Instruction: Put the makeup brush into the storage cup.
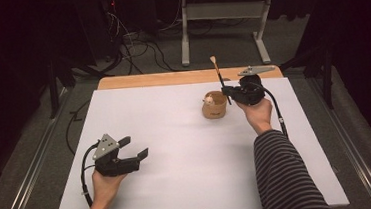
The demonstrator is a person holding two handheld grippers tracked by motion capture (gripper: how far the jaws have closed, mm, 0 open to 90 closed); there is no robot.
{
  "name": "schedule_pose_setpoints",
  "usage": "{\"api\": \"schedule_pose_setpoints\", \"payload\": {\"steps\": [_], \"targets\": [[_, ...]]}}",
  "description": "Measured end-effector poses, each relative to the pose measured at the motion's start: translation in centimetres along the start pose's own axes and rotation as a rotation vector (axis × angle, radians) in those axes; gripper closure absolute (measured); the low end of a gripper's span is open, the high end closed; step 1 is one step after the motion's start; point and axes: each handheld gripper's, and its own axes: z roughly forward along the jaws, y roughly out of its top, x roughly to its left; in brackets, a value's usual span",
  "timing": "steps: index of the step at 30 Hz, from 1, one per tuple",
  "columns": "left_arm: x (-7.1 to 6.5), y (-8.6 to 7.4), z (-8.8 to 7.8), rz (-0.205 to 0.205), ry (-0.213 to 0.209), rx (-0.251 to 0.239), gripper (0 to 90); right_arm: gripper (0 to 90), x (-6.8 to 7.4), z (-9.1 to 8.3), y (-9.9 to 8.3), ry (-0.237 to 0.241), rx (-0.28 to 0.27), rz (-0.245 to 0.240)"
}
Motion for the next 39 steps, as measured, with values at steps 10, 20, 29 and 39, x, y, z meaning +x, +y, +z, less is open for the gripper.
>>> {"api": "schedule_pose_setpoints", "payload": {"steps": [10,20,29,39], "targets": [[0.0,0.0,0.0,-0.006,-0.003,-0.002,21.0,86.6,0.5,1.5,0.3,0.0,0.016,-0.013],[-0.1,-0.1,0.0,0.003,-0.009,0.002,21.1,86.6,0.9,2.7,0.9,-0.002,0.013,-0.029],[-0.1,-0.1,0.0,0.008,-0.009,0.001,21.2,86.5,0.5,3.2,0.8,-0.02,0.019,-0.018],[-0.1,-0.1,-0.1,0.01,-0.012,0.003,21.2,86.5,0.6,4.2,0.5,-0.031,0.042,-0.028]]}}
